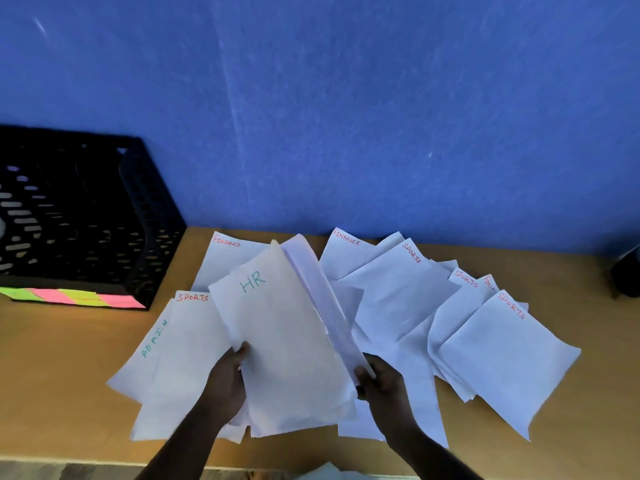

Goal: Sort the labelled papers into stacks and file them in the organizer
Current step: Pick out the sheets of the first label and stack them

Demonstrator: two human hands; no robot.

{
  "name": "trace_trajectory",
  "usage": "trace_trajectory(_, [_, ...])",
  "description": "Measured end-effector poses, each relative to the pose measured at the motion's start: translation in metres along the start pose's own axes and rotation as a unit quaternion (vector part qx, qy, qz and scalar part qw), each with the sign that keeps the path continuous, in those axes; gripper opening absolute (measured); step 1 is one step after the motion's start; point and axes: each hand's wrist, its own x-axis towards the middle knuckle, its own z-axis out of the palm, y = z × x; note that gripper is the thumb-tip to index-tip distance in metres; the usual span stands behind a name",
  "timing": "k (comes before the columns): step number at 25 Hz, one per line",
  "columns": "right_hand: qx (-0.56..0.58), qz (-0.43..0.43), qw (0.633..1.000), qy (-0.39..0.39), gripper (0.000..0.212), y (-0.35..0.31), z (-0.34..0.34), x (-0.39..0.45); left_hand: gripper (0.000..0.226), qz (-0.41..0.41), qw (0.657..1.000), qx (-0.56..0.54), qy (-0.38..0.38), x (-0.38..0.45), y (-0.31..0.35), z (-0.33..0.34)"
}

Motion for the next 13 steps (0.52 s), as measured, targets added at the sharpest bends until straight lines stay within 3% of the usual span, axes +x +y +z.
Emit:
trace_trajectory(2, [-0.01, 0.01, 0.998, -0.06, 0.029, 0.003, 0.013, -0.003, 0.053, 0.007, 1.0, -0.002, 0.007, -0.001, 0.002, -0.009])
trace_trajectory(4, [-0.032, 0.011, 0.992, -0.119, 0.036, 0.002, 0.022, -0.003, 0.044, 0.015, 1.0, 0.014, 0.002, -0.006, 0.005, -0.016])
trace_trajectory(7, [0.043, 0.102, 0.98, -0.164, 0.02, -0.003, 0.033, 0.004, 0.023, 0.044, 0.996, 0.063, 0.048, -0.01, 0.014, -0.033])
trace_trajectory(9, [-0.002, 0.153, 0.987, -0.054, 0.017, 0.008, 0.04, 0.019, 0.021, 0.054, 0.993, 0.077, 0.071, -0.011, 0.02, -0.047])
trace_trajectory(11, [-0.188, 0.155, 0.967, 0.071, 0.024, 0.017, 0.044, 0.033, 0.026, 0.057, 0.991, 0.085, 0.082, -0.012, 0.023, -0.059])
trace_trajectory(13, [-0.306, 0.129, 0.938, 0.1, 0.042, 0.02, 0.05, 0.043, 0.031, 0.062, 0.991, 0.085, 0.08, -0.015, 0.024, -0.072])
